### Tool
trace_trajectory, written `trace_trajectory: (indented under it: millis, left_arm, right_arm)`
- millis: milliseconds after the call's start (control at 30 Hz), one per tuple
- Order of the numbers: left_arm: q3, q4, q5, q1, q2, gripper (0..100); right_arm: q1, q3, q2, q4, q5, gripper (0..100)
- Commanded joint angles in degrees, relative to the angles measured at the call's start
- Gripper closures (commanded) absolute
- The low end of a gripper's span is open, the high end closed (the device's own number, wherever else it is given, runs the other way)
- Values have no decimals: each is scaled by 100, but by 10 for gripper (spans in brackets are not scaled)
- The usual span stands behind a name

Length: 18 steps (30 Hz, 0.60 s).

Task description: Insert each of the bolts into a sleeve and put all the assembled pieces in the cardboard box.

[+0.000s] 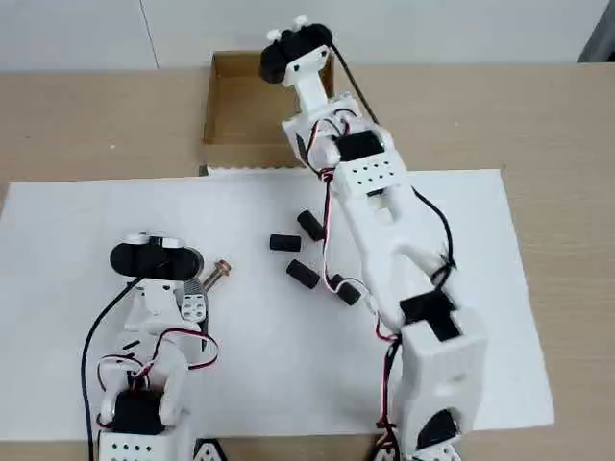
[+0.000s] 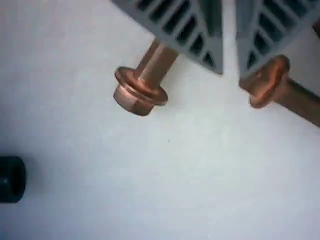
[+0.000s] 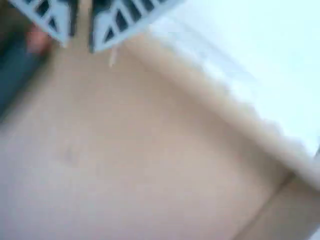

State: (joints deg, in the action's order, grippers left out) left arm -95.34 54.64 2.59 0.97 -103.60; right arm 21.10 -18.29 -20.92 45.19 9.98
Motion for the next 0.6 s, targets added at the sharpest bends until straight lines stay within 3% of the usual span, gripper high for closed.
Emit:
trace_trajectory:
  millis: [0,567]
  left_arm:
    - [22,9,9,26,-44,994]
    - [22,9,9,26,-44,994]
  right_arm:
    - [-4,-308,796,936,18,996]
    - [145,-281,1332,4251,62,995]
